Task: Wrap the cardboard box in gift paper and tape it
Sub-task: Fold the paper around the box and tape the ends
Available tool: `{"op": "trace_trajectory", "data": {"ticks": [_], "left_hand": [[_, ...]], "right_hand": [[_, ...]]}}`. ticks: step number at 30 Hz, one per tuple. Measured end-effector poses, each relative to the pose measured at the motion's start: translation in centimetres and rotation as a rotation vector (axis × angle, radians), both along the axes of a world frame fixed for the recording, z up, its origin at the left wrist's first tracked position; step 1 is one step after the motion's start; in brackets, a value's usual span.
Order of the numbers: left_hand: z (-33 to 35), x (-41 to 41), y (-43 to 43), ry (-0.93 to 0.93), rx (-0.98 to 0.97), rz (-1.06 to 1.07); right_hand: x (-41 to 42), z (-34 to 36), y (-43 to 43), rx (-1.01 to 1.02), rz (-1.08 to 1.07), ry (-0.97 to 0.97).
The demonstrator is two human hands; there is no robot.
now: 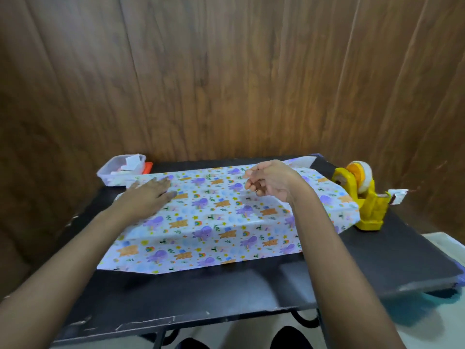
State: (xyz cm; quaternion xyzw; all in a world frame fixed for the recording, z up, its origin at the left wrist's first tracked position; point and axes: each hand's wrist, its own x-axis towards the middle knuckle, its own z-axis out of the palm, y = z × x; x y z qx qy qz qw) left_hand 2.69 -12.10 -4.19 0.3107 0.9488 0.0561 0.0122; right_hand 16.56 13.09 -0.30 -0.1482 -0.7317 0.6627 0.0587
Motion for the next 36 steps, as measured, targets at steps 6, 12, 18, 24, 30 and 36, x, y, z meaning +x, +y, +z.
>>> {"op": "trace_trajectory", "data": {"ticks": [6, 12, 18, 24, 30, 36], "left_hand": [[-0.5, -0.5, -0.3, 0.008, 0.027, -0.012], [0.0, 0.6, -0.3, 0.063, -0.031, -0.018], [0.3, 1.1, -0.1, 0.116, -0.112, -0.018], [0.4, 1.0, -0.2, 0.12, -0.123, -0.03], [0.3, 0.9, -0.2, 0.107, -0.105, -0.03], [0.5, 1.0, -0.2, 0.09, -0.131, -0.016]], "right_hand": [[-3.1, -0.1, -3.1, 0.006, 0.021, -0.013], [-7.5, -0.5, -7.0, 0.043, 0.023, -0.123], [-13.0, -1.1, -10.4, 0.172, -0.055, -0.207], [-15.5, -0.5, -11.8, 0.362, -0.071, -0.334], [-16.8, -0.1, -11.8, 0.376, -0.062, -0.463], [-16.3, 0.3, -10.3, 0.546, 0.127, -0.662]]}}
